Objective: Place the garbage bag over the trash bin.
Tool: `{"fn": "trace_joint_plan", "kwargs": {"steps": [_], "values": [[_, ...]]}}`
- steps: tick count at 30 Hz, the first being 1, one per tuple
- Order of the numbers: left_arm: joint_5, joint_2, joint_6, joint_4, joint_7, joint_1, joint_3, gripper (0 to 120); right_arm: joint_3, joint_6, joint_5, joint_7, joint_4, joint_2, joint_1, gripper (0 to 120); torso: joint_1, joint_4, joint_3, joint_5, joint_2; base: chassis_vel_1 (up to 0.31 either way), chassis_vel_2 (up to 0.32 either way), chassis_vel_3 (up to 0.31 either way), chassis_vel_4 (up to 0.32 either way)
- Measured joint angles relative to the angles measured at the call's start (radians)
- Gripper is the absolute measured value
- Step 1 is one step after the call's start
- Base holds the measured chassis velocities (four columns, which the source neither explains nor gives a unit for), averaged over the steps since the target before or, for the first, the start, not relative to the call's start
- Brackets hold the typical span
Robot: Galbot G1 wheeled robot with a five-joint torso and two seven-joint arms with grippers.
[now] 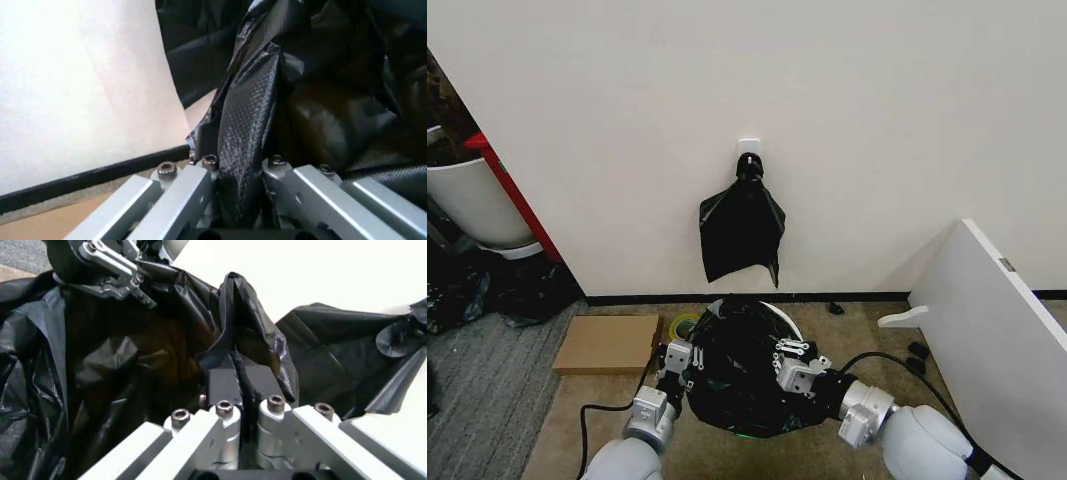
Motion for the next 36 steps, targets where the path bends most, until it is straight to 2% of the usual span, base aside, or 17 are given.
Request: {"fn": "trace_joint_plan", "kwargs": {"steps": [10, 14, 20, 28, 31, 36], "values": [[0.015, 0.006, -0.02, 0.01, 0.015, 0.003, 0.0, 1, 0.009, 0.002, 0.102, 0.054, 0.003, 0.013, 0.013, 0, 0.0, 0.0, 0.0, 0.0, 0.0, 0.0, 0.0, 0.0, 0.0], [0.028, 0.012, -0.023, 0.011, 0.024, 0.009, 0.005, 1, 0.033, -0.068, 0.215, 0.161, 0.003, 0.022, 0.047, 0, 0.0, 0.0002, 0.0, 0.0, 0.0, 0.0, 0.0, 0.0, 0.0], [0.04, 0.029, -0.042, 0.026, 0.039, -0.019, 0.029, 1, 0.09, -0.123, 0.325, 0.197, -0.004, 0.008, 0.05, 0, 0.0, -0.0002, 0.0, 0.0, 0.0, 0.0, 0.0, 0.0, 0.0], [0.045, 0.052, -0.128, 0.036, 0.109, -0.026, 0.038, 1, 0.115, -0.149, 0.433, 0.204, -0.059, -0.027, 0.064, 0, 0.0, 0.0, 0.0, 0.0, 0.0, 0.0, 0.0, 0.0, 0.0], [0.053, 0.056, -0.185, 0.045, 0.131, -0.027, 0.037, 1, 0.126, -0.148, 0.481, 0.195, -0.1, -0.03, 0.065, 0, 0.0, 0.0, 0.0, 0.0001, 0.0, 0.0, 0.0, 0.0, 0.0], [0.041, 0.05, -0.223, 0.057, 0.111, -0.028, 0.026, 1, 0.145, -0.091, 0.502, 0.151, -0.159, -0.052, 0.042, 0, 0.0, 0.0, 0.0, -0.0001, 0.0, 0.0, 0.0, 0.0, 0.0]]}}
